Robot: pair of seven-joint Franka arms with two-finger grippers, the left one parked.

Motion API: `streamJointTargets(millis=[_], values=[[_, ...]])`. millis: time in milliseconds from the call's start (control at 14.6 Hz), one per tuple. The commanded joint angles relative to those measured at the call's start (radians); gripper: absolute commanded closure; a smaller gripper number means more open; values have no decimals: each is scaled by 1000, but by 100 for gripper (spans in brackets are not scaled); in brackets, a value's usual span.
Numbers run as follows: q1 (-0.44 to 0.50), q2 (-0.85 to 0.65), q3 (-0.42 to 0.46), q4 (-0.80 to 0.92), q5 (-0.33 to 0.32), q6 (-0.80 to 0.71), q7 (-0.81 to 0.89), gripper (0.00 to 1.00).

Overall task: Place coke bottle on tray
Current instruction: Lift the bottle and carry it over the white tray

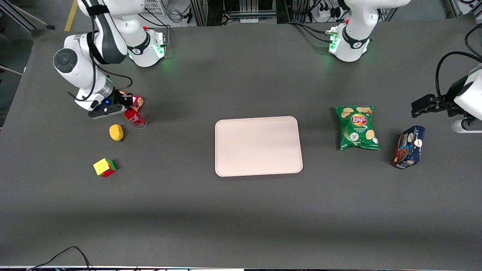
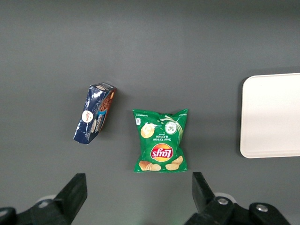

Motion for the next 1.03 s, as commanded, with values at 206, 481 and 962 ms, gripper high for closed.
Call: streamJointTargets(millis=[206, 481, 962], values=[[-1, -54, 0, 138, -10, -186, -11, 100], [11, -56, 3, 377, 1, -424, -8, 100], [23, 32, 78, 796, 56, -699, 75, 100]])
